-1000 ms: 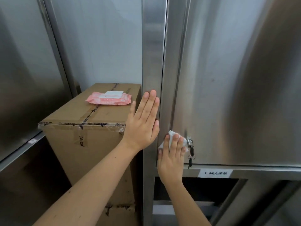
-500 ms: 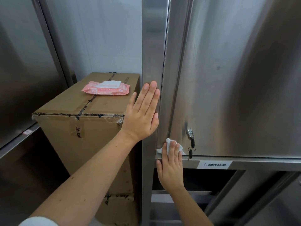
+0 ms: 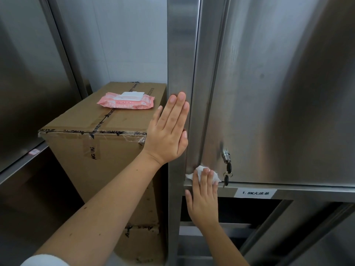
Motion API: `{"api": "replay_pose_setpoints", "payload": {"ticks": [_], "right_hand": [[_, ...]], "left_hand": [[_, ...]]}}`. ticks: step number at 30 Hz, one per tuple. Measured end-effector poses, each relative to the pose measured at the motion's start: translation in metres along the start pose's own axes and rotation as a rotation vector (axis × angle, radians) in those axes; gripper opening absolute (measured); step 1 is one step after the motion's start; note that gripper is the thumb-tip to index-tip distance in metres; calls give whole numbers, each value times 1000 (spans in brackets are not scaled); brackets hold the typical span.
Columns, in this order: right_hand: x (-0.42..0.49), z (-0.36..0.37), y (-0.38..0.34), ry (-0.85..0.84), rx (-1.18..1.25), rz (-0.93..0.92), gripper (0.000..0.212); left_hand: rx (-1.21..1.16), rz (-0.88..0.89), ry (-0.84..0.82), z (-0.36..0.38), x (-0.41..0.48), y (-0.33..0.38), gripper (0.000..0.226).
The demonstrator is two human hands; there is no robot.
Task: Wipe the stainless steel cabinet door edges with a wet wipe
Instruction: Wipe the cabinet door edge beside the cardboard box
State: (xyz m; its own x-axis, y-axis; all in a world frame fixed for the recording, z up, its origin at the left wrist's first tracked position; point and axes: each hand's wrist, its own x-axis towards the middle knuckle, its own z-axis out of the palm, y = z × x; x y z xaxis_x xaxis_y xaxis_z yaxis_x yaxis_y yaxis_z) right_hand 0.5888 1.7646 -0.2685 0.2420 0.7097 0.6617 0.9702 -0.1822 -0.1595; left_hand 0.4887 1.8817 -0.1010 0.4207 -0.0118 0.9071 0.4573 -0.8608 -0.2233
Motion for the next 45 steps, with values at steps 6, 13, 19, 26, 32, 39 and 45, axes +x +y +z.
{"api": "replay_pose_setpoints", "payload": {"ticks": [6, 13, 19, 26, 32, 39, 45], "right_hand": [[9, -4, -4, -25, -15, 56, 58], [32, -15, -4, 41, -11, 18, 60], [0, -4, -9, -78, -8, 118, 59], [17, -12, -15, -46, 34, 143, 58], [48, -32, -15, 41, -54, 114, 57], [3, -13, -13, -140, 1, 120, 62], [40, -30, -11, -5, -46, 55, 61]], "left_hand": [[11, -3, 0, 0, 0, 0, 68], [1, 7, 2, 1, 0, -1, 65], [4, 0, -2, 1, -1, 0, 63], [15, -5, -13, -1, 0, 1, 65], [-1, 8, 5, 1, 1, -1, 64], [-13, 20, 15, 2, 0, -2, 65], [2, 16, 3, -1, 1, 0, 65]]}}
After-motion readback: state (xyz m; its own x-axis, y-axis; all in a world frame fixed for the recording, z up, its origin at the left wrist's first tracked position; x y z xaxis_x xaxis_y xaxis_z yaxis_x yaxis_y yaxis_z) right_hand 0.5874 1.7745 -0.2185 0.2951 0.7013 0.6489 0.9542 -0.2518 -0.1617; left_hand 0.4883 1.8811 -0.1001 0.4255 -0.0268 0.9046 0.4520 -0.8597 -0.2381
